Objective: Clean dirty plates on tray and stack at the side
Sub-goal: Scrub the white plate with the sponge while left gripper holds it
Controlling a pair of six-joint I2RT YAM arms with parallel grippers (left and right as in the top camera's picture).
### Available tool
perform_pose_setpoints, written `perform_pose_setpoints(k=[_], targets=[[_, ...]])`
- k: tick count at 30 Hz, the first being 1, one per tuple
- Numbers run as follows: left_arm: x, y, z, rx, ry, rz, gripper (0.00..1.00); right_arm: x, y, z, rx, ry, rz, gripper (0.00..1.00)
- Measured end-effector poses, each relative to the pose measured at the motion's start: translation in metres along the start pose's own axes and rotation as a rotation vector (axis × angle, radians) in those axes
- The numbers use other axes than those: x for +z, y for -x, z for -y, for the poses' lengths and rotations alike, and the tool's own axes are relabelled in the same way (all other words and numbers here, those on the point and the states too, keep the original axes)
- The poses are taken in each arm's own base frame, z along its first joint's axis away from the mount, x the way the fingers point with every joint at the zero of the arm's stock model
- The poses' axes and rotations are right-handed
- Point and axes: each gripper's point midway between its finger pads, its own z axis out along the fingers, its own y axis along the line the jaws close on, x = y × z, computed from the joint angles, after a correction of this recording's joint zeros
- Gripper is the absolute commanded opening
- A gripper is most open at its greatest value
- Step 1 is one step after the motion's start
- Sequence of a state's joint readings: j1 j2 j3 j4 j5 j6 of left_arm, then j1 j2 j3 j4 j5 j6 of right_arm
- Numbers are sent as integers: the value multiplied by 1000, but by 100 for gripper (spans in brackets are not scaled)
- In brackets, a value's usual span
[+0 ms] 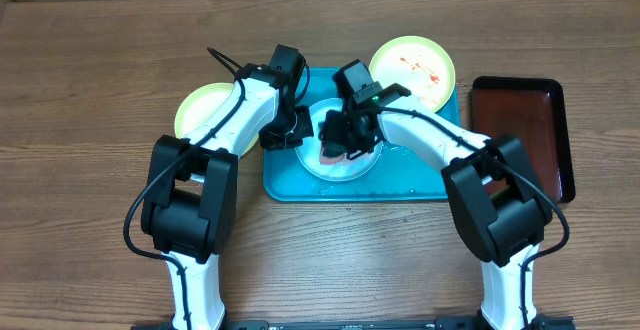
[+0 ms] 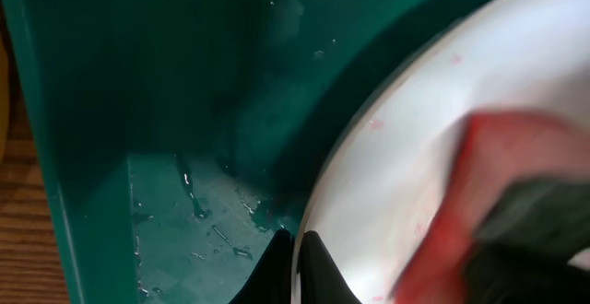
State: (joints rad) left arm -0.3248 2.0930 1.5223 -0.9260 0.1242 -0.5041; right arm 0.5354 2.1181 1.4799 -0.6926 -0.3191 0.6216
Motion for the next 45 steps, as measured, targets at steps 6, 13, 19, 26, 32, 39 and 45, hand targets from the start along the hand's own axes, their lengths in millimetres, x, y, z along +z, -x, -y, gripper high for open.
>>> perform_pose_setpoints(k=[6, 13, 19, 26, 32, 39, 45], targets=[[0, -2, 3, 13, -10, -7, 4, -6, -13, 16, 85, -27, -87, 4], [0, -2, 4, 14, -17, -7, 4, -29, 2, 58, 181, -117, -95, 4], [0, -1, 4, 14, -19, -3, 4, -37, 45, 68, 98, -149, 65, 4], [0, -1, 4, 14, -19, -3, 4, -26, 53, 32, -78, -98, 135, 4], [0, -1, 4, 14, -19, -3, 4, -14, 16, 4, -129, -31, 19, 4], [0, -1, 4, 14, -19, -3, 4, -19, -28, 20, -59, -74, -171, 4], [0, -1, 5, 14, -20, -3, 4, -29, -13, 51, 16, -135, -149, 4]])
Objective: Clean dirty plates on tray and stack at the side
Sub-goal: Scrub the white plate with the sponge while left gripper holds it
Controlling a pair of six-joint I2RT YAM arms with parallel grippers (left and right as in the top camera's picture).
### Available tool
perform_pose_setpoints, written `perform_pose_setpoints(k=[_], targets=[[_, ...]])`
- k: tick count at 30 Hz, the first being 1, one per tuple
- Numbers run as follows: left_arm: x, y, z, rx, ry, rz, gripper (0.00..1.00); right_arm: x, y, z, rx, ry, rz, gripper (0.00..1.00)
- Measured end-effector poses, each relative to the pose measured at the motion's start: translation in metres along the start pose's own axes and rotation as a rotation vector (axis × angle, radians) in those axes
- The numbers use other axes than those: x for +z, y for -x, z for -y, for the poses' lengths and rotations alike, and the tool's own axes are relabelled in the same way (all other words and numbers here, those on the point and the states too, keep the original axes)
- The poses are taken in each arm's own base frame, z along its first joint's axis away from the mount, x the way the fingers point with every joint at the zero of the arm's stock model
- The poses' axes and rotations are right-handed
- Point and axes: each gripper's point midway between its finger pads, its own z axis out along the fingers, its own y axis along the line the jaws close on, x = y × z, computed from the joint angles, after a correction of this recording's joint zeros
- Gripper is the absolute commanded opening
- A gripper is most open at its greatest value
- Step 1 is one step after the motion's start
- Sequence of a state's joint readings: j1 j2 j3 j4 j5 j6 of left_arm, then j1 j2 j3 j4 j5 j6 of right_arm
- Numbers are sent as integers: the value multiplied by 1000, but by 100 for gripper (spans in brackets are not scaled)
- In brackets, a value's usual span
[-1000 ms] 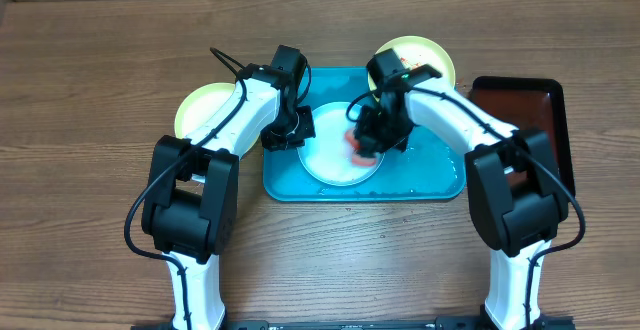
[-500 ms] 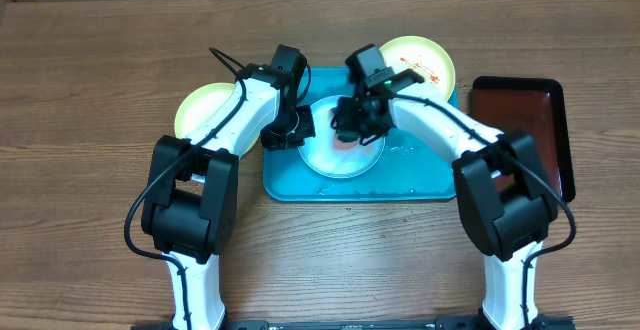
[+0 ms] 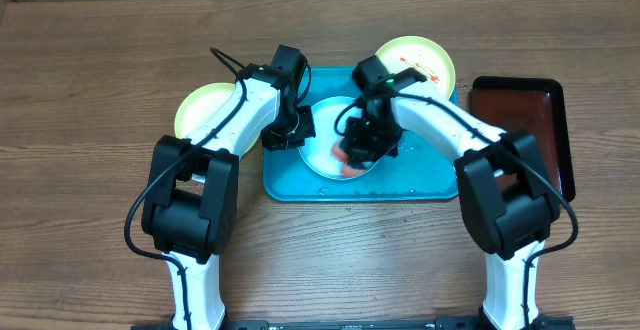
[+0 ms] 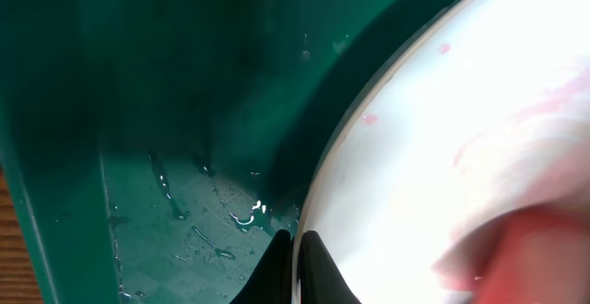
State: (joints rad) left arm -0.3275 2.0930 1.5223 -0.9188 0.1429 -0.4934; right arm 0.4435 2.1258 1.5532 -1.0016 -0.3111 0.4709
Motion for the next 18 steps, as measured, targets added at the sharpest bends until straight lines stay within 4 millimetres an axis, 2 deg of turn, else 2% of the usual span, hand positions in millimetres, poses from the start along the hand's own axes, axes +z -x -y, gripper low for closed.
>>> perform_pose_setpoints(k=[5, 9, 13, 18], targets=[[0, 1, 0, 0, -1, 3, 4, -8, 42, 12, 6, -15, 155, 4], [0, 1, 0, 0, -1, 3, 4, -14, 69, 6, -30, -6, 271, 4], [0, 2, 1, 2, -4, 10, 4, -16, 77, -7, -86, 31, 313, 4], [0, 6, 2, 18, -6, 25, 4, -16, 66, -23, -126, 90, 263, 4]])
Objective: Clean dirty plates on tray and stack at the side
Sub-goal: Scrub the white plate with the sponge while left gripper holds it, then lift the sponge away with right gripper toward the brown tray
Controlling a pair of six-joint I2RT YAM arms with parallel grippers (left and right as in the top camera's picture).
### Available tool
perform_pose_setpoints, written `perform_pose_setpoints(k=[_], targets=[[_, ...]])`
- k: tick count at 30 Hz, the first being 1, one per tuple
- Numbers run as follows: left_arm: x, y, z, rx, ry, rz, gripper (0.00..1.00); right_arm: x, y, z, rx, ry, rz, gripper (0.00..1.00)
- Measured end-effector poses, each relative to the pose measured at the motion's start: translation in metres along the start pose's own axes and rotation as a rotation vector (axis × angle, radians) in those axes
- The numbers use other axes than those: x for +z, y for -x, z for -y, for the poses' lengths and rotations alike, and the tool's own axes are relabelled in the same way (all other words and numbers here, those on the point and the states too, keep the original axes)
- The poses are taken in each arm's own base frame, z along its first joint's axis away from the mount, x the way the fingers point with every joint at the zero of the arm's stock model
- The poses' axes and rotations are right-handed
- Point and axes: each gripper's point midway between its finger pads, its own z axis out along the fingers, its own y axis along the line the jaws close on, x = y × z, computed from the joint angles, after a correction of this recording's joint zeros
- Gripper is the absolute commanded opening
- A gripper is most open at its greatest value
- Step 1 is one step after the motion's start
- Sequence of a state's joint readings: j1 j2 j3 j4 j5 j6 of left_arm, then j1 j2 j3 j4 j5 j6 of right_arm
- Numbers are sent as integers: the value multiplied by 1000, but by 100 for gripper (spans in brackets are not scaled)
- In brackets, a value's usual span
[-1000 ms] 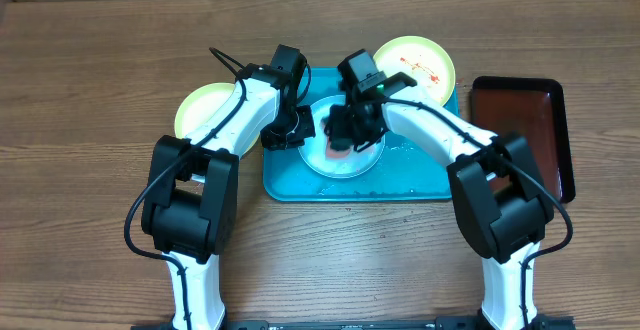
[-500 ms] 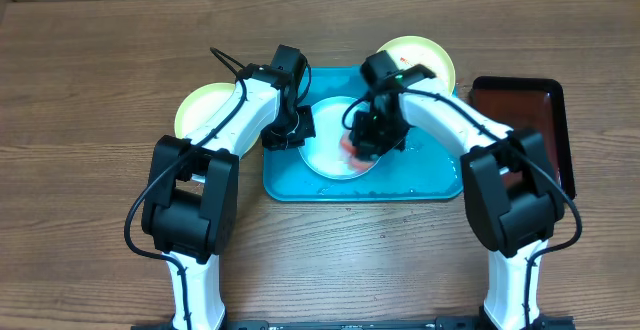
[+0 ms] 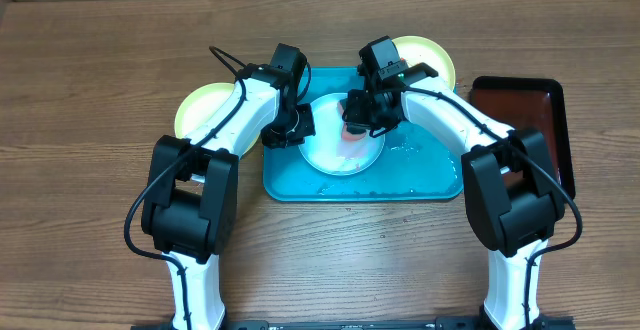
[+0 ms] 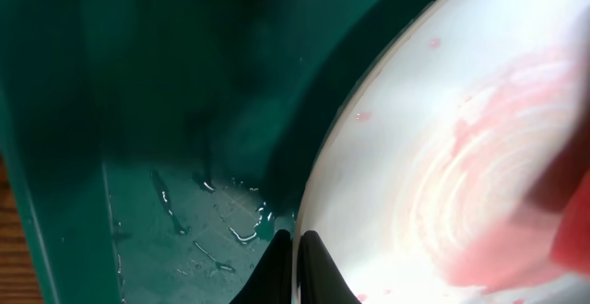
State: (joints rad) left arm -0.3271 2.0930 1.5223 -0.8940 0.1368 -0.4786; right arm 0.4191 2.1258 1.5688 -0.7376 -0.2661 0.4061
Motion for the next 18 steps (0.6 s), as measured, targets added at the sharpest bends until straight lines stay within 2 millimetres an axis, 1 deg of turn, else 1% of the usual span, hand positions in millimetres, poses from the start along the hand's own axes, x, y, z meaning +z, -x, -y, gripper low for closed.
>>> perform_pose_setpoints(k=[2, 4, 6, 8, 9, 12, 15, 16, 18], targets=[[0, 0, 0, 12, 1, 2, 4, -5, -1, -3, 5, 13, -21, 4], [-2, 1, 0, 20, 3, 4, 4, -15, 1, -4, 14, 22, -26, 4], [-7, 4, 0, 28, 13, 7, 4, -41, 10, -2, 34, 33, -3, 4], [-16, 9, 1, 41, 26, 20, 4, -76, 25, 0, 53, 50, 57, 4], [-21, 13, 2, 47, 32, 34, 4, -97, 34, 3, 62, 58, 98, 4], [-39, 27, 4, 69, 58, 76, 4, -178, 59, 16, 99, 79, 262, 4], [-59, 38, 3, 96, 95, 118, 4, -242, 66, 36, 142, 71, 387, 4], [-67, 43, 3, 104, 109, 138, 4, -257, 65, 43, 158, 62, 414, 4], [-79, 51, 1, 119, 136, 169, 4, -271, 61, 56, 184, 40, 429, 4]])
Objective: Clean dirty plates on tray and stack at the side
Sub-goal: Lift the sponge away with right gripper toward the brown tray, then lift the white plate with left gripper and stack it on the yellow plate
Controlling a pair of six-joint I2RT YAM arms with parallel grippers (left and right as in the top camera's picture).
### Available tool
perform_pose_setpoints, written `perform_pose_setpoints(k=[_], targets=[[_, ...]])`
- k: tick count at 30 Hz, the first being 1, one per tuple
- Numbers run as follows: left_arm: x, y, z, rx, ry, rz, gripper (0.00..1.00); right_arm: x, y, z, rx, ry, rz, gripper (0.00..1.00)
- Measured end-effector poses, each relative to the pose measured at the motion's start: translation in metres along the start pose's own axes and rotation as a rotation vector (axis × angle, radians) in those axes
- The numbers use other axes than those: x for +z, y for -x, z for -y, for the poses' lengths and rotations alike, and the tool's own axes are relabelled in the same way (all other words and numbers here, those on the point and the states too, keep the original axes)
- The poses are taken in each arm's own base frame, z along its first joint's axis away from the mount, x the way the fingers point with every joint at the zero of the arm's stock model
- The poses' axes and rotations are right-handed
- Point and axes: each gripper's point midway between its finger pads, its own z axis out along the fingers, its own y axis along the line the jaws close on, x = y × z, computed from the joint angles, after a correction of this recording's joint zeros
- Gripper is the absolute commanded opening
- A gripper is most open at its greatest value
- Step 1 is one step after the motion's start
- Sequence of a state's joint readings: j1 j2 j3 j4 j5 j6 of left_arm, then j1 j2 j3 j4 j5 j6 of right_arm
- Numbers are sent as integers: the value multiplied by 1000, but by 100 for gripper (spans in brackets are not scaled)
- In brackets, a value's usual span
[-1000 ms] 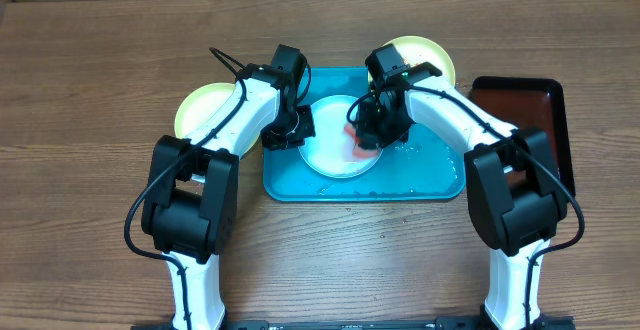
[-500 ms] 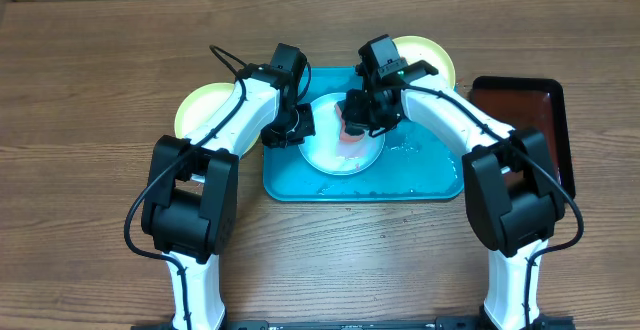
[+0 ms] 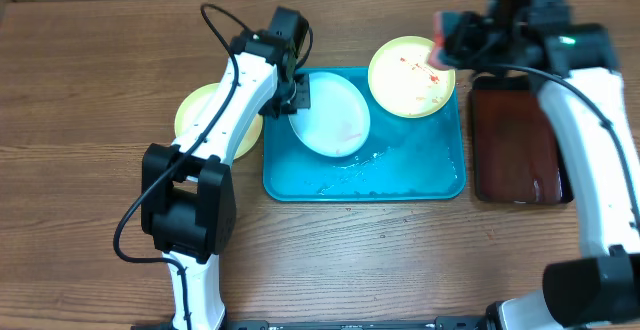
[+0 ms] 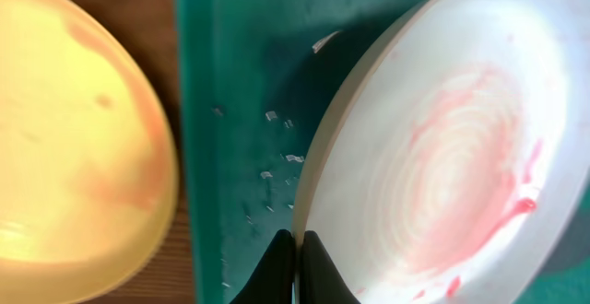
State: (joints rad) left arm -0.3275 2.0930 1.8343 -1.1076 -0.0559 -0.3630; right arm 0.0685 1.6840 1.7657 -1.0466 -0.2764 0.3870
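My left gripper [image 4: 297, 249] is shut on the rim of a white plate [image 4: 452, 147], which still carries a pale pink smear. In the overhead view this white plate [image 3: 332, 115] is raised and tilted over the teal tray [image 3: 400, 175], with the left gripper [image 3: 298, 95] at its left edge. A yellow plate with red stains [image 3: 410, 75] rests on the tray's far right corner. My right gripper [image 3: 452, 40] is high at the far right, shut on a red sponge [image 3: 440, 22].
Left of the tray, a yellow-green plate [image 3: 205, 120] lies on the wooden table; the left wrist view shows this plate [image 4: 74, 129] too. A dark brown tray [image 3: 515, 140] sits to the right of the teal tray. Water drops lie on the teal tray's floor.
The right gripper with the sponge has left the white plate and is now high at the far right. The left gripper has raised and tilted the white plate above the tray.
The left gripper held the white plate's rim in the tray throughout. The sponge in the right gripper lay first on the plate's middle, then its near edge, then its far part. Now the sponge is away and the plate is lifted, faintly pink.
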Motion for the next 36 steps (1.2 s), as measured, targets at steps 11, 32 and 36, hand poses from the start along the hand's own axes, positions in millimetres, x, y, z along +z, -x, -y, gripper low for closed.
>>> perform_pose_setpoints(k=[11, 32, 36], targets=[[-67, 40, -30, 43, 255, 182, 4, -5, 5, 67, 112, -132, -32, 4], [-152, 39, 25, 259, 730, 546, 4, -6, 6, 71, 107, -143, -31, 4], [-160, 40, 19, 252, 784, 567, 4, -6, 6, 71, 104, -142, -31, 4]])
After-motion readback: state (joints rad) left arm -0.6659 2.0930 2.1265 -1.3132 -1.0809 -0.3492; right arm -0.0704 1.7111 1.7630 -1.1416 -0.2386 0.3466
